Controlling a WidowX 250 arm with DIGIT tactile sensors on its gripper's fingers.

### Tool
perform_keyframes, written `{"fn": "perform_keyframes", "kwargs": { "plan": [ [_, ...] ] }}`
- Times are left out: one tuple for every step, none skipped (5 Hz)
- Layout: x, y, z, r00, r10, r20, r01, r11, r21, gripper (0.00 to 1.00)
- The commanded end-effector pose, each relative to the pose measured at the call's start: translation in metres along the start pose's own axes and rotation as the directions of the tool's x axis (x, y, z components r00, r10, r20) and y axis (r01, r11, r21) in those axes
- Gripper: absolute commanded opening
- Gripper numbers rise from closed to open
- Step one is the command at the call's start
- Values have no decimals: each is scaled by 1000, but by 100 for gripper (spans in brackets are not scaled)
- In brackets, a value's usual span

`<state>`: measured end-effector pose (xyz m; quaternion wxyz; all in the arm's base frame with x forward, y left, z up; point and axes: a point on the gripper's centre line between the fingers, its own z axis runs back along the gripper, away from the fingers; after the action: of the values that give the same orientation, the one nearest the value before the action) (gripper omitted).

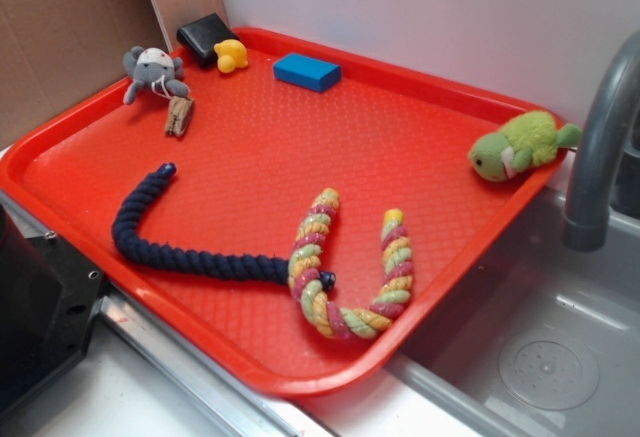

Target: Grab the green animal.

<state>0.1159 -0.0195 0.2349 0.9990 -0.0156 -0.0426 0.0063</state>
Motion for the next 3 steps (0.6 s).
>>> {"fn": "perform_keyframes", "kwargs": {
  "plan": [
    [0,0,0,1000,0,0,0,1000,0,100],
    [45,-22,-55,968,-248,37,249,969,-1,100],
    [91,-61,-83,871,-462,165,467,884,10,100]
  ]
}}
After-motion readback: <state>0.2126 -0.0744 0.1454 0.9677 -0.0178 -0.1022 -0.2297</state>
